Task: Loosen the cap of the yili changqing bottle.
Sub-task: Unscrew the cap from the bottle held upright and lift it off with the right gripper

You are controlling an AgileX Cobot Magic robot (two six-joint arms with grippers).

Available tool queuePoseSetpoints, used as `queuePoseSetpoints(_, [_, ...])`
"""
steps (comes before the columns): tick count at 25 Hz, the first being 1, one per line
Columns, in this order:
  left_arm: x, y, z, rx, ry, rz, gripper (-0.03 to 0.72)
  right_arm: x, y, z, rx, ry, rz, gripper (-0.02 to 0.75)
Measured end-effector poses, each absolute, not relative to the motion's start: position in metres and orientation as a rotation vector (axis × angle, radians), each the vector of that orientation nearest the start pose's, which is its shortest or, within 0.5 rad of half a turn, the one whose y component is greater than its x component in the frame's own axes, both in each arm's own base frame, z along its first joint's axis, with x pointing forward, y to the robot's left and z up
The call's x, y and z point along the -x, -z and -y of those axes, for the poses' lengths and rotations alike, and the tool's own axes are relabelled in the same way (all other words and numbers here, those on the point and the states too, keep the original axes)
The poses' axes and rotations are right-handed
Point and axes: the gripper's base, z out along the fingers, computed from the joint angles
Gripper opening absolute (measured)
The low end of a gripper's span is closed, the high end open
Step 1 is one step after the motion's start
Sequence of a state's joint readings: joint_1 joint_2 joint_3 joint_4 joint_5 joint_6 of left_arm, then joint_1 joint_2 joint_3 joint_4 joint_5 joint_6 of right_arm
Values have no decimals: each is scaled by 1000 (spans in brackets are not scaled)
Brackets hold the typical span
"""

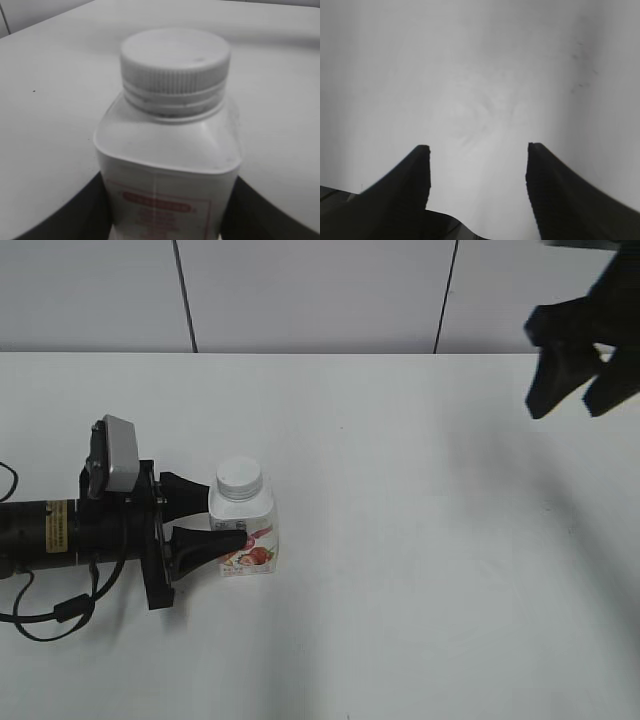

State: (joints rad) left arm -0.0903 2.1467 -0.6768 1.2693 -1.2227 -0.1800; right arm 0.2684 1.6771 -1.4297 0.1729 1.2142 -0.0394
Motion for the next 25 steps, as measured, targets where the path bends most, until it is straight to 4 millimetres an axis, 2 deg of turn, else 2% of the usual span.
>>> queuePoseSetpoints(7, [-277, -71, 107, -1190, 881, -1552, 376, -329, -287, -194, 627, -331, -2885, 479])
queuePoseSetpoints(14, [-277, -71, 107, -1187, 880, -1553, 376, -328, -279, -269, 796, -411, -2826, 479])
queuePoseSetpoints(21, [-277, -71, 107, -1185, 879, -1554, 376, -323, -267, -314, 906, -463, -2789, 478])
queuePoseSetpoints(25, [-277, -71, 107, -1184, 878, -1554, 376, -319, -264, -329, 942, -485, -2775, 478])
